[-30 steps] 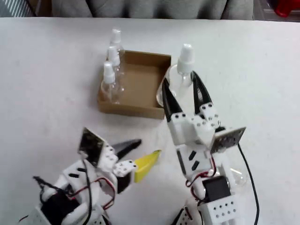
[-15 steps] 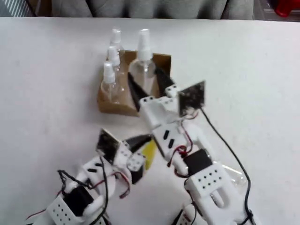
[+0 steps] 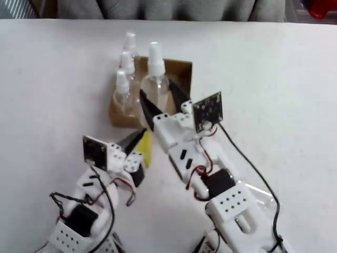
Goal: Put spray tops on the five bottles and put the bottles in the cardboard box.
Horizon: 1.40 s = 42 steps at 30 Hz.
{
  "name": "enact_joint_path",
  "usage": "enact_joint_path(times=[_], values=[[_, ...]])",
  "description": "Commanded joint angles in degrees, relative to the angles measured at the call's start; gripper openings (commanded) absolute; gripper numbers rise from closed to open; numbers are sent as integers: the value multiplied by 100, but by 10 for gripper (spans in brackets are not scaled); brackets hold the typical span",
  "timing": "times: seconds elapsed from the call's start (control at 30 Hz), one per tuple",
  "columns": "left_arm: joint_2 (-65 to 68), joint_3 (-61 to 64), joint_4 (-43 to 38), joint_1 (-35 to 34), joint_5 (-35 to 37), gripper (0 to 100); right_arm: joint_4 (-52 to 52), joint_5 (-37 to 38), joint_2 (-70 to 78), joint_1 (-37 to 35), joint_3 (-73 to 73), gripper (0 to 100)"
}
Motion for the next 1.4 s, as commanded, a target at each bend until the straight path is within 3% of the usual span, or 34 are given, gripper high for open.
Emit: enact_joint_path(times=[0.0,0.2,0.37,0.6,0.8,1.0,1.37], values=[[-40,-9,0,-119,-70,20,286,-44,-462,-127,-70,16],[-40,-9,0,-92,-70,20,1007,-44,-1385,-259,-62,16],[-40,-9,290,224,-273,20,-119,-44,-1279,-242,-62,16],[-40,-9,607,664,-633,20,-2158,-44,752,-242,-62,16],[-40,-9,607,567,-633,20,-2571,-457,1930,-233,-53,16],[-40,-9,554,286,-633,20,-1446,-484,1745,-242,-53,16],[-31,-9,589,286,-642,20,1314,-492,-567,-576,-53,16]])
